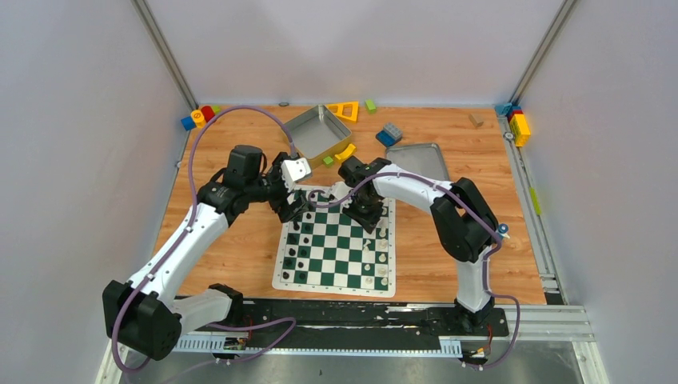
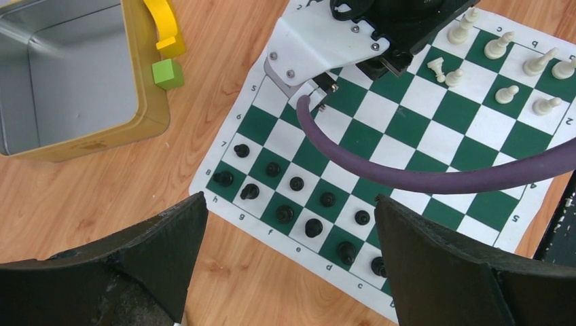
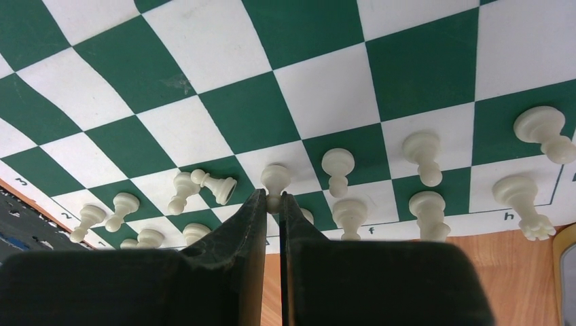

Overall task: Set up the chess pieces on the board
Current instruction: Place the chess piece on the chessboard.

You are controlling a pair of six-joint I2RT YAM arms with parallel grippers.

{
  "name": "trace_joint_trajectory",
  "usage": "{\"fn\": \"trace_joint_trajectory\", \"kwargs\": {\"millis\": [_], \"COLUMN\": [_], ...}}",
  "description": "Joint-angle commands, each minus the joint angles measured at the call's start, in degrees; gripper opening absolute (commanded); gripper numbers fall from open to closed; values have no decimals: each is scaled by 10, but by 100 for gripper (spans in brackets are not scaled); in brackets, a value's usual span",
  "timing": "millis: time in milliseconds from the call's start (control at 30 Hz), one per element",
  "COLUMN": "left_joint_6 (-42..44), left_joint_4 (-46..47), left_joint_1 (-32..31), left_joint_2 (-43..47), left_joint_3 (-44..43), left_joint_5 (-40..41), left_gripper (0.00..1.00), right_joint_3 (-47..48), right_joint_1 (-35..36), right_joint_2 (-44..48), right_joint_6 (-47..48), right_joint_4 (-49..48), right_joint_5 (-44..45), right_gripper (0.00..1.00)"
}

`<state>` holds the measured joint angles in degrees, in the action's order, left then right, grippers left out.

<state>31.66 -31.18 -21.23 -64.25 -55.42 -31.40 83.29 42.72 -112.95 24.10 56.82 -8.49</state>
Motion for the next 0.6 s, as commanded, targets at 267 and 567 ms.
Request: {"fn": "trace_joint_trajectory", "kwargs": {"millis": [267,567], "left_joint_6": [10,13], "left_joint_4": [-3,-12], "left_joint_1": [4,5], "left_joint_2": [17,27], "left_joint_3": [3,0], "left_joint_5": [-2,9], "left_gripper": [100,100], "right_joint_3": [25,24], "right_joint_1": [6,4], "right_joint_2": [-5,49], "right_joint_6": [-7,-8], "right_joint_4": [5,4], "right_joint_5": [17,19], "right_gripper": [28,40]}}
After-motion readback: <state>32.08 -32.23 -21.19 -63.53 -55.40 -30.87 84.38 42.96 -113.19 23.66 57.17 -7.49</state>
